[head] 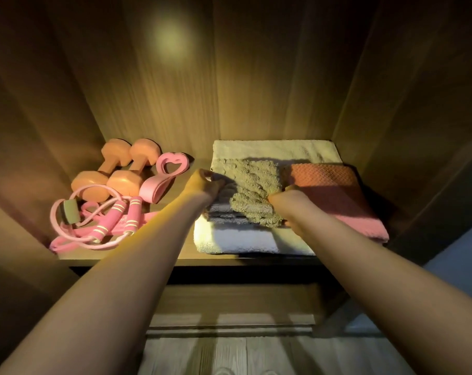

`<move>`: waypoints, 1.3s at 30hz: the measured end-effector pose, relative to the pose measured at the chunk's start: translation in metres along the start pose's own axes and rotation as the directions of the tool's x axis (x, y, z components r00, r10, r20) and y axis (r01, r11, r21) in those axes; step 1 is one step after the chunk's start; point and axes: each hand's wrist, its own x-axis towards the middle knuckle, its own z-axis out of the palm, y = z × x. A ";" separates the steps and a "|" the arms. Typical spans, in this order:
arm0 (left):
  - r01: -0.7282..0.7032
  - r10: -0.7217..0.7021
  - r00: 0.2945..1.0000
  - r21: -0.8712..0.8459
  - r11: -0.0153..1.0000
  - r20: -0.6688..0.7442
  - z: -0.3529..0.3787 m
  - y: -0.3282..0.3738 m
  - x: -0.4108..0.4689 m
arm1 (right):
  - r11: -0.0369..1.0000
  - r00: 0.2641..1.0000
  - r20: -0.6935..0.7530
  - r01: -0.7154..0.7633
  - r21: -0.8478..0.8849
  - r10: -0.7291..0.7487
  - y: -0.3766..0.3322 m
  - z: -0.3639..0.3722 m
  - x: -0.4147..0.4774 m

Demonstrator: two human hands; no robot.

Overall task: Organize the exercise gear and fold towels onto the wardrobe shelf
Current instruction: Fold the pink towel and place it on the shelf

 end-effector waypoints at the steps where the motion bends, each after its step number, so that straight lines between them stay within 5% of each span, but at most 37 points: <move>1: -0.013 0.014 1.000 -0.038 0.999 0.028 0.001 -0.002 -0.003 | 0.999 1.000 -0.023 0.017 -0.028 -0.018 0.003 0.001 0.000; 5: -0.077 0.077 0.997 0.085 0.993 0.010 0.004 -0.009 -0.008 | 0.989 0.997 -0.024 0.071 -0.132 -0.075 0.005 -0.002 -0.004; 7: -0.141 0.174 0.983 0.367 0.920 -0.058 0.002 -0.012 -0.008 | 0.967 0.993 -0.002 0.112 -0.228 -0.115 0.002 -0.004 -0.010; 10: -0.246 0.447 0.895 0.833 0.495 -0.002 -0.001 -0.005 -0.023 | 0.876 0.954 -0.060 0.243 -0.416 -0.293 -0.001 -0.008 -0.011; 12: -0.377 0.523 0.838 0.856 0.354 0.153 0.000 -0.001 -0.033 | 0.778 0.867 -0.144 0.340 -0.528 -0.476 0.003 -0.008 0.000; 14: -0.486 0.505 0.796 0.849 0.207 0.333 0.006 -0.005 -0.038 | 0.661 0.801 -0.045 0.459 -0.594 -0.597 0.007 -0.005 0.017; 17: -0.505 0.402 0.782 0.862 -0.041 0.477 0.012 -0.020 -0.029 | 0.541 0.832 0.189 0.494 -0.681 -0.522 0.014 0.006 0.042; 20: -0.444 0.349 0.815 0.885 -0.137 0.463 0.008 -0.036 -0.009 | 0.464 0.862 0.192 0.425 -0.777 -0.468 0.029 0.018 0.063; 24: -0.390 0.346 0.832 0.901 -0.191 0.434 0.003 -0.048 0.006 | 0.455 0.874 0.184 0.402 -0.795 -0.450 0.035 0.023 0.072; 34: -0.196 0.283 0.941 0.980 0.014 0.184 -0.001 -0.043 -0.003 | 0.483 0.882 0.178 0.397 -0.780 -0.436 0.033 0.020 0.066; 37: -0.181 0.384 0.914 0.978 0.102 0.129 -0.001 -0.040 -0.016 | 0.566 0.857 0.192 0.468 -0.678 -0.479 0.029 0.014 0.063; 39: -0.231 0.510 0.844 0.970 0.069 0.165 0.004 -0.033 -0.024 | 0.678 0.822 0.150 0.544 -0.494 -0.549 0.024 0.004 0.063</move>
